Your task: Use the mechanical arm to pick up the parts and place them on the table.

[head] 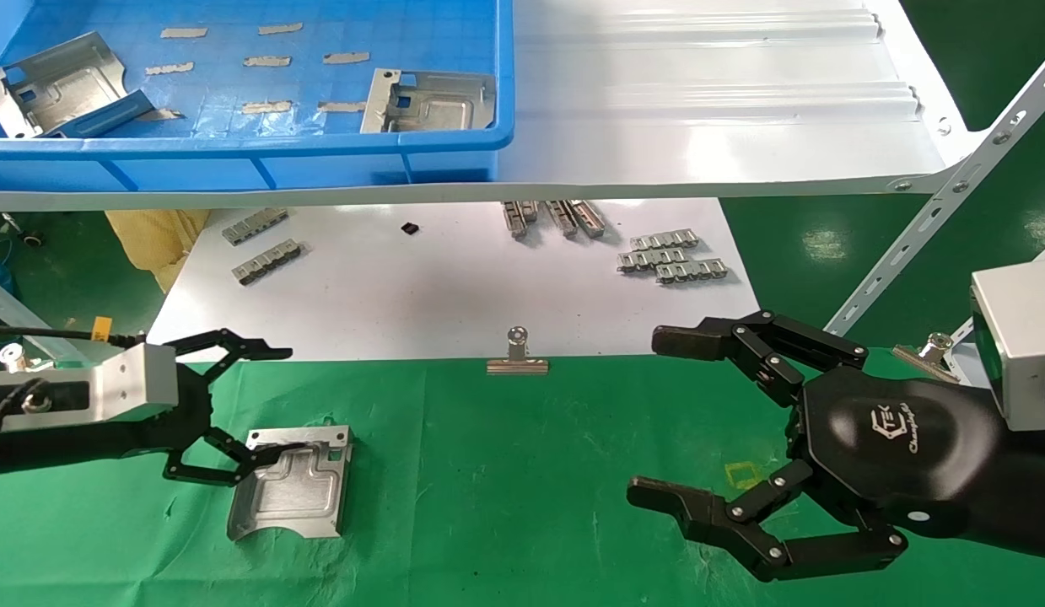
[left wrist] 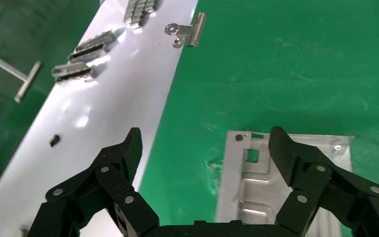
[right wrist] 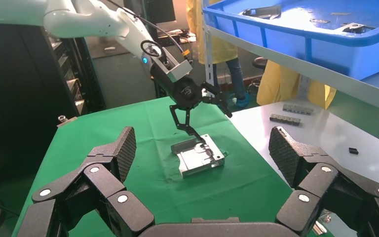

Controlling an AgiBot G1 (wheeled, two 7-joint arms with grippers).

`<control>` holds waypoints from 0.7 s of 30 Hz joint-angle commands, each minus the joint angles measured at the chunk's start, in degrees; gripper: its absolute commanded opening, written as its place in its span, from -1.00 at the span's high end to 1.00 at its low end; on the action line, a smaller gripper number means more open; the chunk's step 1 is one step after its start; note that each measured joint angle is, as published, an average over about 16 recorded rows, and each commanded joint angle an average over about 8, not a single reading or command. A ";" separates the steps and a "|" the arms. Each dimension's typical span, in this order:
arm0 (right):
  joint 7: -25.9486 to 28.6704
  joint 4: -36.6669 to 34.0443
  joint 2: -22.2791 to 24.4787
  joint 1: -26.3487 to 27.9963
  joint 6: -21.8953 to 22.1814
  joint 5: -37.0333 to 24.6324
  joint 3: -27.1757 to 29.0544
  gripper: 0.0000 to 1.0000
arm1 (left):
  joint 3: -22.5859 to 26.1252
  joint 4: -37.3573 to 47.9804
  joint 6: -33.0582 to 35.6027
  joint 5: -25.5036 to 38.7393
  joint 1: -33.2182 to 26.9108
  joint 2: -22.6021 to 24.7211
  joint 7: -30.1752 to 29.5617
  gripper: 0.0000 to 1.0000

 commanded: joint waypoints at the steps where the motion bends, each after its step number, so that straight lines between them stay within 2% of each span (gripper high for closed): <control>1: 0.00 0.00 0.00 0.00 0.00 0.00 0.00 -1.00 | -0.56 -1.67 -0.11 -0.67 0.81 -0.35 -1.42 -1.00; 21: 0.00 0.00 0.00 0.00 0.00 0.00 0.00 -1.00 | -8.47 -25.40 -1.79 -10.02 12.27 -5.28 -21.72 -1.00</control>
